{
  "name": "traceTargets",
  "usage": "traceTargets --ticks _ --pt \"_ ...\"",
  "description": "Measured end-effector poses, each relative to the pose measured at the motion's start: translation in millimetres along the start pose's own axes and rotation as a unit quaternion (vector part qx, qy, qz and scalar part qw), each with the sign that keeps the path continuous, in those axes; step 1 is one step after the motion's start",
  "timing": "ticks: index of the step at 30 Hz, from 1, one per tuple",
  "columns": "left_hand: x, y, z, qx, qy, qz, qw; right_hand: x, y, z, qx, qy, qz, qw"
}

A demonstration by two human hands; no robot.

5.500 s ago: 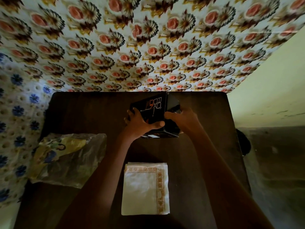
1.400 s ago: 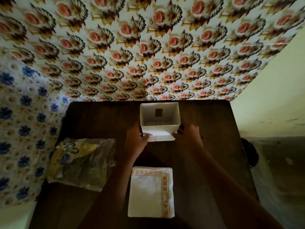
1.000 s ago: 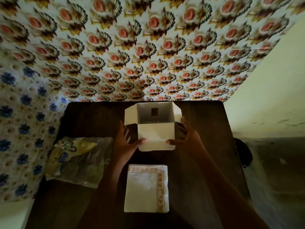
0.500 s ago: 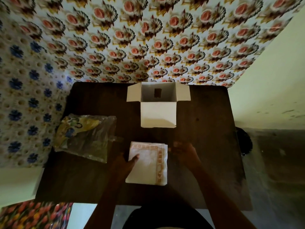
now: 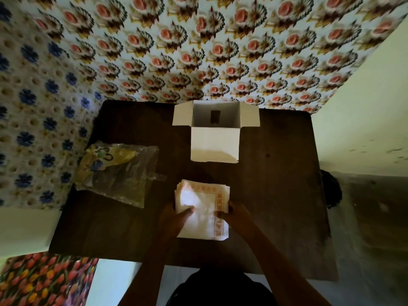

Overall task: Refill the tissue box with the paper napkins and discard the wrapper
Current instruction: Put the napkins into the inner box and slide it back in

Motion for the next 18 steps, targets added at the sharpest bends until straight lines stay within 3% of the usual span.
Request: traceTargets --ticks 7,10,16,18 --pt "-26 12 -6 -0.077 -0.030 0.031 0.996 -17 -7 -6 0.122 -0.058 0.012 0.991" --pt "-39 21 -25 -0.131 -0.036 0.025 0.990 -26 -11 -15 0.195 -0.049 0.009 0.980" --pt "-74 45 -57 -0.233 -0.098 0.020 0.967 -58 -53 -27 0.157 -0.033 -0.105 0.981" --pt "-86 57 -64 -0.246 -0.117 0.030 0.962 -75 -77 -28 0.168 -0.040 -0.182 0.968"
Point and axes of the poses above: each hand's wrist, its own x-axis towards the middle knuckle, its own z-axis out of the palm, y = z × x, the point moved 7 cm from there along x, towards the middle knuckle
